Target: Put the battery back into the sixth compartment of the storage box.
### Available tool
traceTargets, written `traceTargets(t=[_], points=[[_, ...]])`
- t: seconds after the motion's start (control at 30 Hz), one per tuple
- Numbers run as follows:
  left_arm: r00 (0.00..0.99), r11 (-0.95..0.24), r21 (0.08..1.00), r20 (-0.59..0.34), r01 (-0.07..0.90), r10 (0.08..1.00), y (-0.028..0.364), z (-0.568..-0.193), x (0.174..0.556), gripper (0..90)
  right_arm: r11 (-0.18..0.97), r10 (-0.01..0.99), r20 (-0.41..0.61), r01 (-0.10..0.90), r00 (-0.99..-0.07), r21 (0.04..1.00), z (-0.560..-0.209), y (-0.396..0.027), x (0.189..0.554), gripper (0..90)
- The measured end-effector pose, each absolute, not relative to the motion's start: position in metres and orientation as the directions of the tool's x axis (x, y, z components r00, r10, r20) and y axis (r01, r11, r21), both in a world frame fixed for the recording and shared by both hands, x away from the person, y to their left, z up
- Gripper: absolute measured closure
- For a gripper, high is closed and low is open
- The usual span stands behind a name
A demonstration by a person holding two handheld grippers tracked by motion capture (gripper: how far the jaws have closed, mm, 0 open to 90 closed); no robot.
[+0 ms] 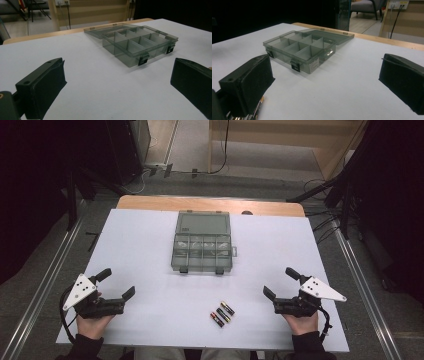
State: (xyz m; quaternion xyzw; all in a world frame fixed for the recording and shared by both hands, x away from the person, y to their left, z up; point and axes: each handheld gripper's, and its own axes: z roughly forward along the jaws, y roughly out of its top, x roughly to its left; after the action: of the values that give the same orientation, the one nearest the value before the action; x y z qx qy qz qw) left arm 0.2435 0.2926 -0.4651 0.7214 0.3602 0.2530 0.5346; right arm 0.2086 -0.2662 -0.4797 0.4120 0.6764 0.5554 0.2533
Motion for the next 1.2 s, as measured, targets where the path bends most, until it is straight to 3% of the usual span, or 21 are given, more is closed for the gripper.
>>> traceTargets(t=[0.73, 0.87, 1.2], points=[[0.623, -0.184, 0.947, -0.022, 0.264, 0.782, 0.290, -0.469, 0.244, 0.0, 0.060, 0.849, 0.119, 0.318, -0.515, 0.946, -0.482, -0.262, 0.207, 0.0], [0.620, -0.182, 0.945, -0.027, 0.272, 0.784, 0.291, -0.471, 0.243, 0.0, 0.038, 0.831, 0.171, 0.360, -0.530, 0.932, -0.483, -0.257, 0.211, 0.0], [0.617, -0.180, 0.946, -0.026, 0.269, 0.786, 0.291, -0.471, 0.243, 0.0, 0.158, 0.804, 0.119, 0.402, -0.582, 0.902, -0.479, -0.234, 0.218, 0.0]])
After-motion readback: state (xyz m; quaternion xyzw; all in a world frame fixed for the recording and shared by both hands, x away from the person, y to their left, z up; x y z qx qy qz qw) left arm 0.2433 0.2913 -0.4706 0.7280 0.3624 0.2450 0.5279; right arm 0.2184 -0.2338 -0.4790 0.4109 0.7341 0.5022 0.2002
